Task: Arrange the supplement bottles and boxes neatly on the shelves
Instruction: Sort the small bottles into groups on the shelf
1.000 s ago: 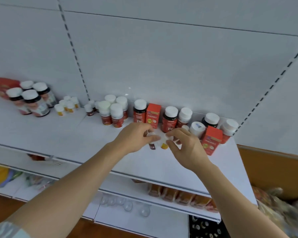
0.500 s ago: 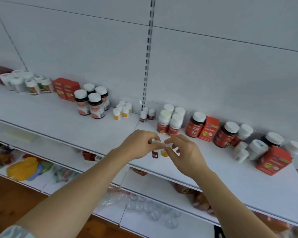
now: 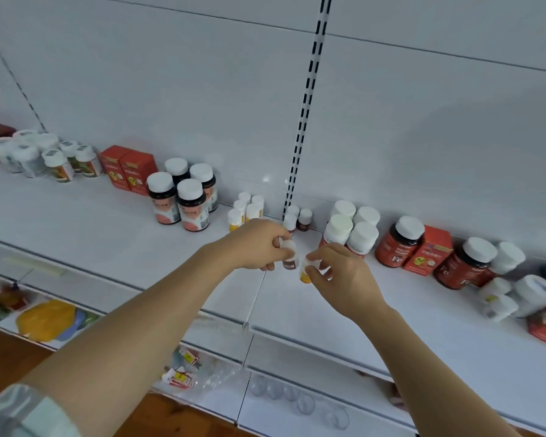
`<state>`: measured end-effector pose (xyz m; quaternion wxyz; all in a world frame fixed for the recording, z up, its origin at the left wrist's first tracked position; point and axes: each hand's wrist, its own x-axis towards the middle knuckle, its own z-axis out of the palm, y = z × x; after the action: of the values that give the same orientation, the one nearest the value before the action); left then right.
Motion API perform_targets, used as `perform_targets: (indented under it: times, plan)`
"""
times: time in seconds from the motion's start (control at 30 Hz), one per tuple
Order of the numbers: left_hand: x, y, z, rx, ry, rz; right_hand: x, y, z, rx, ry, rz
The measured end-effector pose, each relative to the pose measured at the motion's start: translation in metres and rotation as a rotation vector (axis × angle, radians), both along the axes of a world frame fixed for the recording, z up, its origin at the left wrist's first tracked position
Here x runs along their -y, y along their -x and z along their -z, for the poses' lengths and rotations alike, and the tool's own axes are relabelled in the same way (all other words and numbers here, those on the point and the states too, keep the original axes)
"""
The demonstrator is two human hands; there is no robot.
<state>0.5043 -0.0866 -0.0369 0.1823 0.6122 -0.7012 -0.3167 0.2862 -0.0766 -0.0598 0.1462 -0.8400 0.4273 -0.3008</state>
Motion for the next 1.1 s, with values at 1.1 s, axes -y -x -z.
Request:
perform_targets:
  times: [1.1]
  plan:
    - [0.122,0.02,0.051,0.568,0.63,0.256,0.029,-0.024,0.02,-0.054,-0.078,0.199]
